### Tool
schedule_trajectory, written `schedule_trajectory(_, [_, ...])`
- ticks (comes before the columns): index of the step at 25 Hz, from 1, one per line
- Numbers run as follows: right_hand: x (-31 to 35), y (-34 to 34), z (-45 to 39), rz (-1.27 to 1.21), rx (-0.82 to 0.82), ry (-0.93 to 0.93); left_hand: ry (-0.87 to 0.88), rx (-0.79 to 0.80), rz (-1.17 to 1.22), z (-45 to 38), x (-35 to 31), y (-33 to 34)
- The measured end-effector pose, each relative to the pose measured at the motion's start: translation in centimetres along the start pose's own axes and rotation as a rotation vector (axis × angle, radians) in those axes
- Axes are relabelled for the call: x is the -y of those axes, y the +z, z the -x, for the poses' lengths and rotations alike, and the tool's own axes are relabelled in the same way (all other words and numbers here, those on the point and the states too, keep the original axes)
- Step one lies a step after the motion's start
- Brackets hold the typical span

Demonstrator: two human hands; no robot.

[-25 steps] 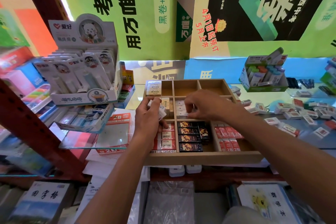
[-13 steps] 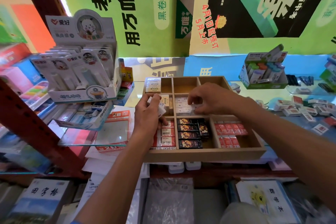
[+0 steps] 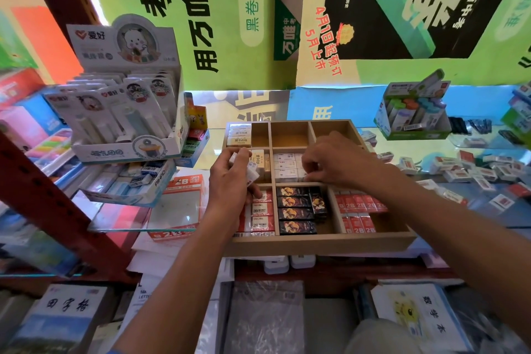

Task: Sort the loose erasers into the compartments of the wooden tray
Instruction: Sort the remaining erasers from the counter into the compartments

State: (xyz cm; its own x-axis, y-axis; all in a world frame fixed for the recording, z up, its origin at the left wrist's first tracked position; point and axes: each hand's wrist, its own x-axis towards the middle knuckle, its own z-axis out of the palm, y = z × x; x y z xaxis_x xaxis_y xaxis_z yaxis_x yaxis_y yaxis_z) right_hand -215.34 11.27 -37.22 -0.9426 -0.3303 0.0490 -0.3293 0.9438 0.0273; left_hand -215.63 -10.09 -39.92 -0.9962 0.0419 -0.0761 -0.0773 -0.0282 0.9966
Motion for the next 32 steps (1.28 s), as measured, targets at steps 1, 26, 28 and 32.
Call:
schedule_trajectory(1, [0.0, 0.0, 0.0, 0.043, 0.004, 0.009, 0.000, -0.001, 0.002, 0.1, 0.0, 0.0])
schedule_trajectory(26, [3.0, -0.9, -0.8, -0.721, 0.096, 0.132, -0.001, 0.010, 0.063, 0.0, -0.2, 0.0])
schedule_trajectory(28, [3.0, -0.5, -1.0, -0.637, 0.078, 0.103, 0.002, 0.010, 0.067, 0.0, -0.1, 0.0])
schedule_trajectory(32, [3.2, 0.3, -1.2, -0.368, -0.057, 0.062, 0.002, 0.021, 0.067, 0.0, -0.1, -0.1])
